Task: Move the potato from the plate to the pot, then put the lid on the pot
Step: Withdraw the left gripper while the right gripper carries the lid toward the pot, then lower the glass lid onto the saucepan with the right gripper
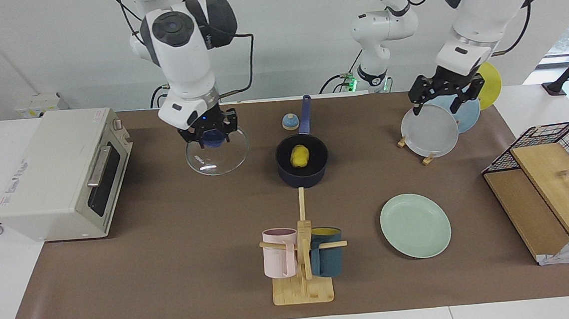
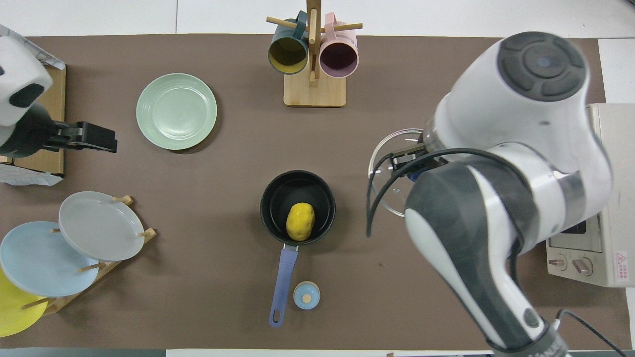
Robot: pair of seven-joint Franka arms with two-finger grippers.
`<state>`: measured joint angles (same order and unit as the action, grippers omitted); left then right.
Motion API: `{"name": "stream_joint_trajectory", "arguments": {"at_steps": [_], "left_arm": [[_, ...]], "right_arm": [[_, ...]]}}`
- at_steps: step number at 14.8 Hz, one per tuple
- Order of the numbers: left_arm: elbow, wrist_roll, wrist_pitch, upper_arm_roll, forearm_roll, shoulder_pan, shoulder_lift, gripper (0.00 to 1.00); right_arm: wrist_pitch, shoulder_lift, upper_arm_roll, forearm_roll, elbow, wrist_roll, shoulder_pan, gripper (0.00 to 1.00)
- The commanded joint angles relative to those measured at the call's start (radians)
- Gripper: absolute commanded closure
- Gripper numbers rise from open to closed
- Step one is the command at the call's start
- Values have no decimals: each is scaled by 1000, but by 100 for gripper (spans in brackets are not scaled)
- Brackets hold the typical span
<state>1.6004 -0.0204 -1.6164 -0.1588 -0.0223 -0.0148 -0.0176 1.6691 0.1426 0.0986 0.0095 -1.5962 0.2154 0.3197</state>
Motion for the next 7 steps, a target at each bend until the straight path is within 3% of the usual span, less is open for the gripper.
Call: {"name": "stream_joint_trajectory", "arguments": {"at_steps": [1,5,7], "left_arm": [[24,48,44,-11,-11,-40,-41,0],[4,-27,67,-4,-2,-27,-54,0],[-42,-30,123,52,30,56,-44,0]], "right_arm": [[8,6,-2,7,12,80,94,100],[85,60,0,10,7,116,107,100],[151,74,0,14,9,189,155,100]]}}
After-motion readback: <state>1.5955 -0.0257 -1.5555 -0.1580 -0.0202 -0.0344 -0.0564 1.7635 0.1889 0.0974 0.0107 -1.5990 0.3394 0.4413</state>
